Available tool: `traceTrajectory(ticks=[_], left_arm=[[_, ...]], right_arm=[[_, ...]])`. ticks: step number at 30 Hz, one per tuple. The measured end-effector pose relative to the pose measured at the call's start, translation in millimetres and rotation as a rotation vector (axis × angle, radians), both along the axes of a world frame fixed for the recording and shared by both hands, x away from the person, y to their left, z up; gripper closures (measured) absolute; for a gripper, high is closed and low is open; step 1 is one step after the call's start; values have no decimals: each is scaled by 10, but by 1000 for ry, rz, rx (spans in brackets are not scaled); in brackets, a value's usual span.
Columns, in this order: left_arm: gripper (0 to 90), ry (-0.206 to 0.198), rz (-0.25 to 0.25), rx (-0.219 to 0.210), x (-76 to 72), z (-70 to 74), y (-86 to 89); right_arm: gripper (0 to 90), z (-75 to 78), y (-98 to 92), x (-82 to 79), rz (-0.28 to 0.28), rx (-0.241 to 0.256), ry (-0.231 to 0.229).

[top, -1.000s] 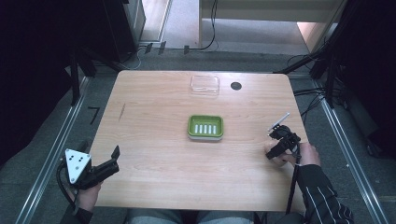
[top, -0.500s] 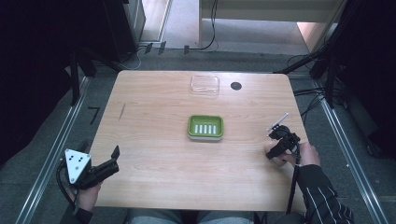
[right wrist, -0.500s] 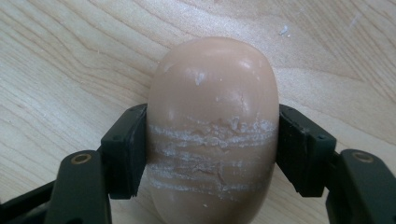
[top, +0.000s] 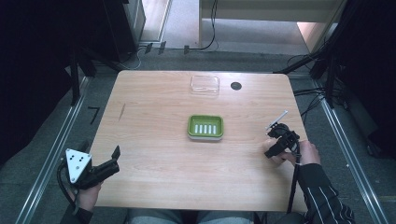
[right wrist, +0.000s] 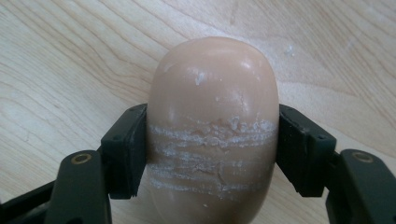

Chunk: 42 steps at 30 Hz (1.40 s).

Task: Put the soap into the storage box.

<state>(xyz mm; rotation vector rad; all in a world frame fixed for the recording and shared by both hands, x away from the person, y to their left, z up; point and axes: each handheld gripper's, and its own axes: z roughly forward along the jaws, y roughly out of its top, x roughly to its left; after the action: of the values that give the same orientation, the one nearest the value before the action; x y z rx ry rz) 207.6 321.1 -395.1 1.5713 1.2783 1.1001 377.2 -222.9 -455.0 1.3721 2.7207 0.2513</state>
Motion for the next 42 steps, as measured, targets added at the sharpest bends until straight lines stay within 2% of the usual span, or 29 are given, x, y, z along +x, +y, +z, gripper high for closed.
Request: traceTrajectory(ticks=[14,15,17,25,42], left_arm=[[64,4,-1,-2,8,-9,-2],[64,6,0,0,10,-11,-2],[63,6,1,-2,11,-12,-2],[64,7,1,-1,15,-19,-3],[63,8,0,1,9,-17,0]], right_arm=[[338,110,198,-3,59,2,-18],[338,134,238,-1,78,4,-23],[338,146,255,-6,77,4,-22],[338,238,423,-19,130,12,-42],[338,373,641,-4,196,18,-62]])
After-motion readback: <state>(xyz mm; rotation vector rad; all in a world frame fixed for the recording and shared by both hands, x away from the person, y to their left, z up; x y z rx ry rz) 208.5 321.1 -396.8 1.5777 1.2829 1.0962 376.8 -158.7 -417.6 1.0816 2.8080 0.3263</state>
